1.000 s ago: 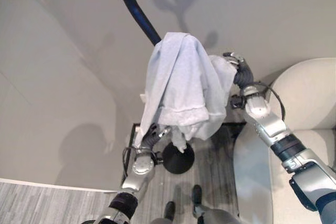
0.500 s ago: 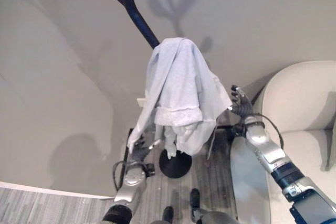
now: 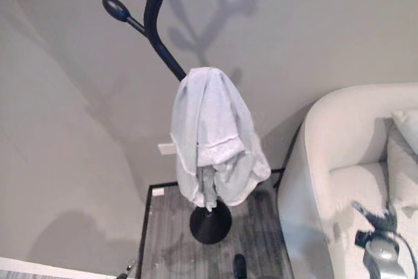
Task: Hang the clothes on the sofa on the clothes rack.
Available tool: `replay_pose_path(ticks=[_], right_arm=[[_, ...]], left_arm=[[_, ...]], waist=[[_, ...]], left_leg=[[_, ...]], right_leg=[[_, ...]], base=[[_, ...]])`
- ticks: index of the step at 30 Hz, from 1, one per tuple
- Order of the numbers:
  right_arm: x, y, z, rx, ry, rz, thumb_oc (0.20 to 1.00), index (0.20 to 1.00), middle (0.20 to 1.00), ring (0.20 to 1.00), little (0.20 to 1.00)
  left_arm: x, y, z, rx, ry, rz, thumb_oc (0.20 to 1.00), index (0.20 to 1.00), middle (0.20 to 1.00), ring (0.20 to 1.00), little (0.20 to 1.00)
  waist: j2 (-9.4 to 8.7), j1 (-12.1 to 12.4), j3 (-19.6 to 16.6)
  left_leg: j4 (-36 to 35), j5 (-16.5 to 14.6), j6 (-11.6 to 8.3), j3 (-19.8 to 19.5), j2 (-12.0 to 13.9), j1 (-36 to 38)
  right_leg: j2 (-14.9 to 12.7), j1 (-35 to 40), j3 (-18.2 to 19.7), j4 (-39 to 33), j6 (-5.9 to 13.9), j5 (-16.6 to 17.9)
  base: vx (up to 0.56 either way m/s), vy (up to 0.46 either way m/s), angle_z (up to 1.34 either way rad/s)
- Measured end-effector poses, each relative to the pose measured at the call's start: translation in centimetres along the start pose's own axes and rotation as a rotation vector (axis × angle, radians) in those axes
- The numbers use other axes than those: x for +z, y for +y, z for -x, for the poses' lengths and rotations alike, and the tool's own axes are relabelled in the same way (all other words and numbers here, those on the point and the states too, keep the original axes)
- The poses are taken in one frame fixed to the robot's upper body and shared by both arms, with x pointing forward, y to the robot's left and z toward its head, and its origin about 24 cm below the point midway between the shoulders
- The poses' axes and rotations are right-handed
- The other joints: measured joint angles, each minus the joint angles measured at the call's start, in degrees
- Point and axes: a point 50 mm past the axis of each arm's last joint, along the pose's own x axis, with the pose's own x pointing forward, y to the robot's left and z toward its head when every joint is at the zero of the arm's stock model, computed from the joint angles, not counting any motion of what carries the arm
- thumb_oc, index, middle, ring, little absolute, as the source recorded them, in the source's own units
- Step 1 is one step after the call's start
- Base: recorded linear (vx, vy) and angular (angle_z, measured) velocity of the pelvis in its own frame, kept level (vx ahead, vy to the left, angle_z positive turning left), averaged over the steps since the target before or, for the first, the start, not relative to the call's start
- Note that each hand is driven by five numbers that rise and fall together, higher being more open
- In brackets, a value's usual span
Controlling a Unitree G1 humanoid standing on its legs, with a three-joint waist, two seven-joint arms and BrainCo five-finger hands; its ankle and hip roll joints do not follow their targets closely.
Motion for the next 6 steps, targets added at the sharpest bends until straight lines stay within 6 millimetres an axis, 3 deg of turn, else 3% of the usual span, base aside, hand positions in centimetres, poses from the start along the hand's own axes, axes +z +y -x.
replay_pose_path(ticks=[3, 4, 6], right_arm=[[-6.4, -1.0, 1.4, -0.140, 0.306, -0.083, 1.000, 1.000, 1.000, 1.000, 1.000], [-10.0, -1.9, 2.7, -0.252, 0.523, -0.079, 1.000, 1.000, 1.000, 1.000, 1.000], [-13.0, -2.3, 5.0, -0.307, 0.716, -0.039, 1.000, 1.000, 1.000, 1.000, 1.000]], left_arm=[[-2.5, 0.6, 0.4, 0.029, 0.095, 0.017, 1.000, 1.000, 1.000, 1.000, 1.000], [-3.2, -0.2, 0.7, 0.012, 0.120, 0.011, 1.000, 1.000, 1.000, 1.000, 1.000], [-3.1, -1.3, 0.9, -0.024, 0.119, -0.023, 1.000, 1.000, 1.000, 1.000, 1.000]], waist=[[-0.46, 0.2, -2.2], [-0.20, 1.5, -2.1], [-0.05, 2.0, -2.2]], left_leg=[[0.1, -0.3, -0.50, 0.1, 0.1, 0.1], [0.3, -0.2, -0.48, 0.1, 0.4, 0.1], [1.1, -0.3, -0.57, 0.1, 0.4, -0.1]], right_leg=[[0.3, 0.0, -0.2, -1.3, -0.66, -1.3], [0.3, 1.0, -0.5, -2.6, -0.53, -1.1], [0.3, 1.3, -0.8, -2.7, -0.53, -1.1]], base=[[0.01, 0.022, 0.09], [0.02, 0.024, 0.09], [0.03, 0.028, 0.22]])
